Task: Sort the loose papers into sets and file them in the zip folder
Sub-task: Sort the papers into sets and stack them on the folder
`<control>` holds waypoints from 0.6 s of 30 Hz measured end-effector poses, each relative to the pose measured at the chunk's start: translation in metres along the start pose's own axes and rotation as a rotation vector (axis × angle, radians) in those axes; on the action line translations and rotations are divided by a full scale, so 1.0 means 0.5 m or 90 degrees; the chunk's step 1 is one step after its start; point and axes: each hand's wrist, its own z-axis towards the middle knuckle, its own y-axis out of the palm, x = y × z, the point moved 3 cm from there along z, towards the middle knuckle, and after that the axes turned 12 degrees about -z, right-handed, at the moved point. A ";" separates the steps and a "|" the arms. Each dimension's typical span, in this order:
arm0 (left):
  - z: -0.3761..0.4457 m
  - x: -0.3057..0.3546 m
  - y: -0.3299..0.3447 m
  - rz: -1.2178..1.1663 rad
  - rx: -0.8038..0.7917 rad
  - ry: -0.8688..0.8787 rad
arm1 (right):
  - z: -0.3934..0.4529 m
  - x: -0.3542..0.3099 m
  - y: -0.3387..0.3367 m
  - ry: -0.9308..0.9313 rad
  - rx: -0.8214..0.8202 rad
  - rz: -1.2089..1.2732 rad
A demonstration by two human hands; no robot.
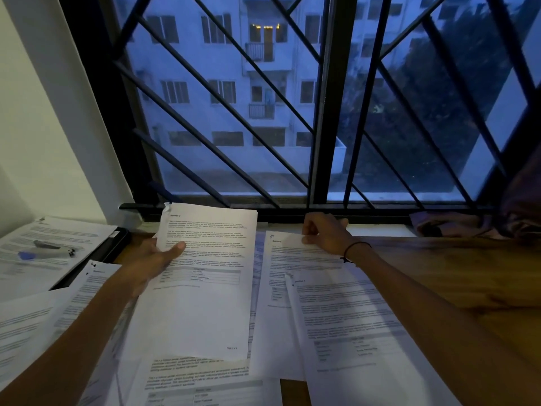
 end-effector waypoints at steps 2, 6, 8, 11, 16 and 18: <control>-0.005 0.007 0.014 0.007 0.013 0.019 | -0.001 -0.004 -0.016 -0.007 0.007 0.038; -0.005 0.013 0.026 0.003 0.009 0.030 | 0.001 -0.004 -0.037 -0.018 0.017 0.074; -0.007 0.018 0.025 -0.005 0.003 0.041 | -0.001 -0.003 -0.040 -0.024 0.016 0.088; -0.010 0.022 0.021 -0.014 -0.001 0.046 | 0.001 0.000 -0.040 -0.027 0.029 0.102; -0.022 0.041 0.059 -0.045 -0.059 0.055 | 0.011 -0.019 -0.056 -0.042 0.073 0.146; -0.029 0.054 0.100 -0.052 -0.086 0.051 | 0.018 -0.038 -0.065 -0.055 0.090 0.152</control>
